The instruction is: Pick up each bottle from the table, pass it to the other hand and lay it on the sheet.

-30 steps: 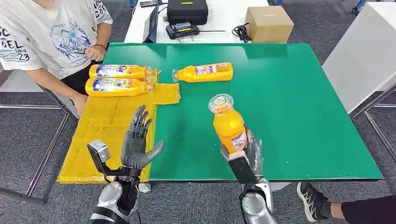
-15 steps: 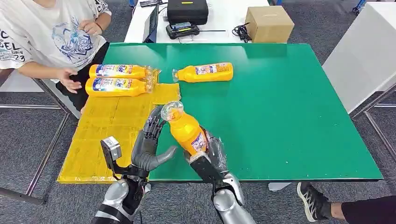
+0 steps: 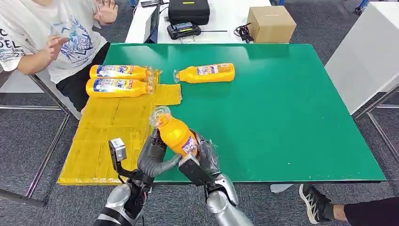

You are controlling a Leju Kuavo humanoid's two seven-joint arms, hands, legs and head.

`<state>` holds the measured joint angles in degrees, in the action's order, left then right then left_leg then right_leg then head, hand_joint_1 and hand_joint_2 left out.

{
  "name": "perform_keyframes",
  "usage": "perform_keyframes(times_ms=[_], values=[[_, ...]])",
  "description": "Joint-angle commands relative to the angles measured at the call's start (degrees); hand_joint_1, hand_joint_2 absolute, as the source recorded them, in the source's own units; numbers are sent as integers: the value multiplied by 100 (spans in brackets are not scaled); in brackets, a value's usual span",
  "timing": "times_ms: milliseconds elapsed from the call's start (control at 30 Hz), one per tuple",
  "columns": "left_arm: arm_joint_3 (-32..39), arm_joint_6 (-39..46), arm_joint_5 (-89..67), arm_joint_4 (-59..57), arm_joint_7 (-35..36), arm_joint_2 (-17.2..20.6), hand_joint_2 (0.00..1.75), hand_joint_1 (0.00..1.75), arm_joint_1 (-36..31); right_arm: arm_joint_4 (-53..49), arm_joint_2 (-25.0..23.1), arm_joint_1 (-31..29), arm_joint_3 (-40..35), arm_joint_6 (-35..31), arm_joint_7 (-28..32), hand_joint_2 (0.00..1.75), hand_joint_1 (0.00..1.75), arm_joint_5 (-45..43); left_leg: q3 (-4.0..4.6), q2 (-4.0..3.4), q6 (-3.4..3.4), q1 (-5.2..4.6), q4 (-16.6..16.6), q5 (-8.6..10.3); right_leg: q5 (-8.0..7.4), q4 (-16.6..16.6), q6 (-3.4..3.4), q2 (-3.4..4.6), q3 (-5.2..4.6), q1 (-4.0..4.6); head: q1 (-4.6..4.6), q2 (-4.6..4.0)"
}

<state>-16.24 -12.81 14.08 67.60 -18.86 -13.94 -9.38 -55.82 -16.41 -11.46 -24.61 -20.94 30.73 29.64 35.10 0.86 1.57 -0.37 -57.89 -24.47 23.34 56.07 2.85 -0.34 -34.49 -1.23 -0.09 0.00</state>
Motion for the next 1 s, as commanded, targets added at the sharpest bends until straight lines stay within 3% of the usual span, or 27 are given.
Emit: perform_keyframes(times_ms=[33, 533, 1000], values=[[-327, -65, 11, -489, 89, 218, 175, 0, -176, 749, -43, -397, -319, 29, 12, 175, 175, 29, -19, -9, -7, 3, 5, -6, 3, -6, -9, 7, 18, 4, 2, 0], [-154, 132, 100, -690, -28, 83, 175, 0, -429, 1831, -353, -596, -1458, 698, -85, 175, 175, 214, -38, -7, -16, 18, -2, -17, 13, -6, -19, 1, 41, 19, 0, 0], [-18, 208, 210, -535, -188, 28, 175, 0, -506, 2131, -359, -681, -1809, 939, -197, 175, 175, 164, -19, 3, -11, 11, -1, -6, 10, -4, -12, -9, 20, 12, 0, 0]])
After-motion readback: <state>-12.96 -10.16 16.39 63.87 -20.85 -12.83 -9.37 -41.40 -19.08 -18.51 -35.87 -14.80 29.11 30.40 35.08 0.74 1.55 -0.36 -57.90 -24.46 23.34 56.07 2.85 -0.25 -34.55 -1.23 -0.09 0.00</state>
